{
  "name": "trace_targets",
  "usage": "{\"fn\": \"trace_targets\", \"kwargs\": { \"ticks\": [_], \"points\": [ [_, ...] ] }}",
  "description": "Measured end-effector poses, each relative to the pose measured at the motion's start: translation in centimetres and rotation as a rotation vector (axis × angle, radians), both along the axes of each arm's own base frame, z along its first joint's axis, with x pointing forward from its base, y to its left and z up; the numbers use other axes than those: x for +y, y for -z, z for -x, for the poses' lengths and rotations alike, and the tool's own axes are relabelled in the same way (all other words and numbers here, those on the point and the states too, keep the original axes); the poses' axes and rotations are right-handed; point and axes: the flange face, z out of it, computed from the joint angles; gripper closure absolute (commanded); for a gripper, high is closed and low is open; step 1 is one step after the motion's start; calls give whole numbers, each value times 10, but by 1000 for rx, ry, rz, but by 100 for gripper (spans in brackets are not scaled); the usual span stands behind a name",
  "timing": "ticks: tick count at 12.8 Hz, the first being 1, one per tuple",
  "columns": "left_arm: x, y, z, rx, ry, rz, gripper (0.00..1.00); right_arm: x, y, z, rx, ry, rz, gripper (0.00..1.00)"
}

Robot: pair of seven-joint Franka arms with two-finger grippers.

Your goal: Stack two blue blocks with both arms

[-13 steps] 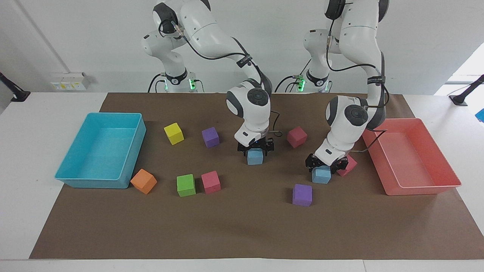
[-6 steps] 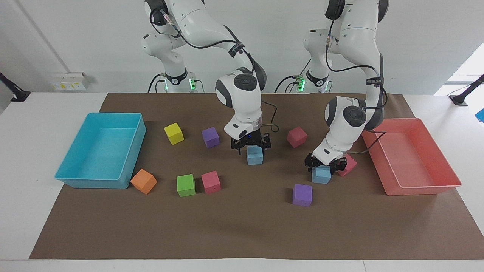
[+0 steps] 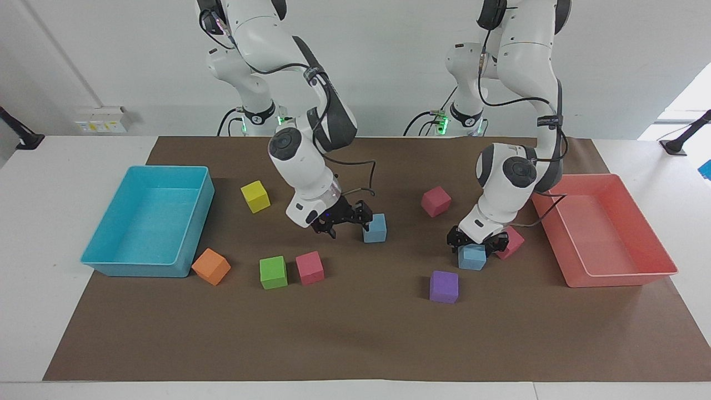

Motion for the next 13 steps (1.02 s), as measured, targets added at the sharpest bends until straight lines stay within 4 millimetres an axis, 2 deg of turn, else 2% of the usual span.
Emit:
{"fn": "trace_targets", "kwargs": {
  "ticks": [2,3,5,8,13],
  "points": [
    [0,0,0,-1,0,0,90,-3,9,9,14,-35,-82,31],
    [0,0,0,-1,1,0,100,-7,11,12,15,-43,-112,39],
    [0,-1,0,-3,5,-2,100,-20,14,15,12,-51,-158,56],
    [0,-1,0,-4,7,-4,100,-37,23,16,14,-43,-202,100],
    [0,-1,0,-7,12,-10,100,-46,48,28,40,-24,-291,100]
  ]
}}
